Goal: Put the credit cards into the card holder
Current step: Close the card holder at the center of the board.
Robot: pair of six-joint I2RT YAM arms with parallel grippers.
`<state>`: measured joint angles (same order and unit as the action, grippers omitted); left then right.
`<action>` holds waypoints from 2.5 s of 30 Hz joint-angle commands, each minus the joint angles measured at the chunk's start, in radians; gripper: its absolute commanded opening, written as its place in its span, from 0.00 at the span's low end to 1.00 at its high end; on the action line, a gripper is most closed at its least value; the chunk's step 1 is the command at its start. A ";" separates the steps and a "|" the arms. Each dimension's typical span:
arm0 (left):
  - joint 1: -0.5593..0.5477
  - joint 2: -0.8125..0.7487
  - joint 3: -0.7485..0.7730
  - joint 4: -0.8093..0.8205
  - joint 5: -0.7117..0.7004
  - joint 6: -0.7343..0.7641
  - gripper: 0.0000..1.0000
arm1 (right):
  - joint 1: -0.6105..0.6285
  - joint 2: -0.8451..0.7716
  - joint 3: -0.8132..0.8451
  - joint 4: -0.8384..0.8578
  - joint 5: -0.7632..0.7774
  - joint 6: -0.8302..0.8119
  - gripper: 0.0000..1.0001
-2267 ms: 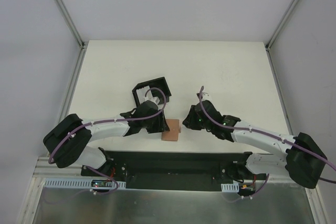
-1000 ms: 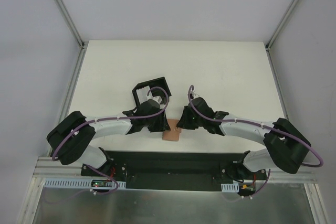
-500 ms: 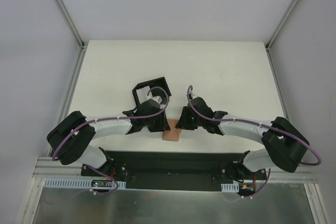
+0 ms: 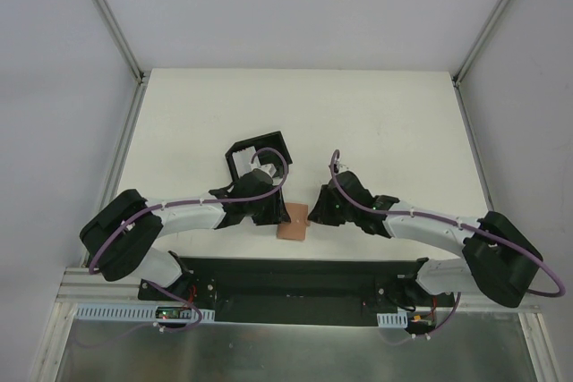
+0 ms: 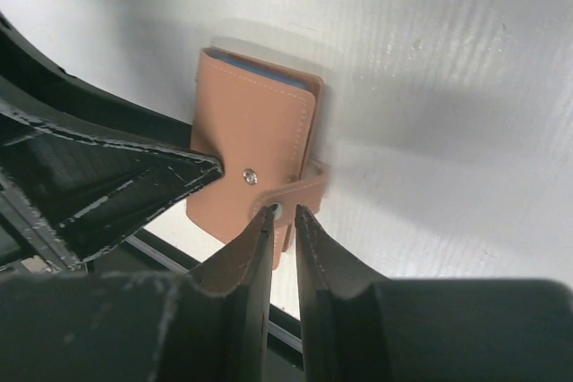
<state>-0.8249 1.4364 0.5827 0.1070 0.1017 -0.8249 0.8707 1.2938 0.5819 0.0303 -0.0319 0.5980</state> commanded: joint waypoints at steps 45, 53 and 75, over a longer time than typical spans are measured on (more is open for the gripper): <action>-0.005 0.036 -0.007 -0.093 -0.022 0.017 0.41 | 0.037 0.168 0.121 0.023 -0.037 -0.032 0.17; -0.006 0.033 -0.006 -0.093 -0.022 0.017 0.41 | 0.082 0.116 0.113 -0.026 0.026 -0.027 0.18; -0.006 0.030 -0.009 -0.095 -0.016 0.020 0.42 | 0.073 0.140 0.124 -0.035 0.043 -0.006 0.17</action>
<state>-0.8249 1.4399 0.5869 0.1062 0.1024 -0.8249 0.9470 1.4208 0.6788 -0.0204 0.0109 0.5835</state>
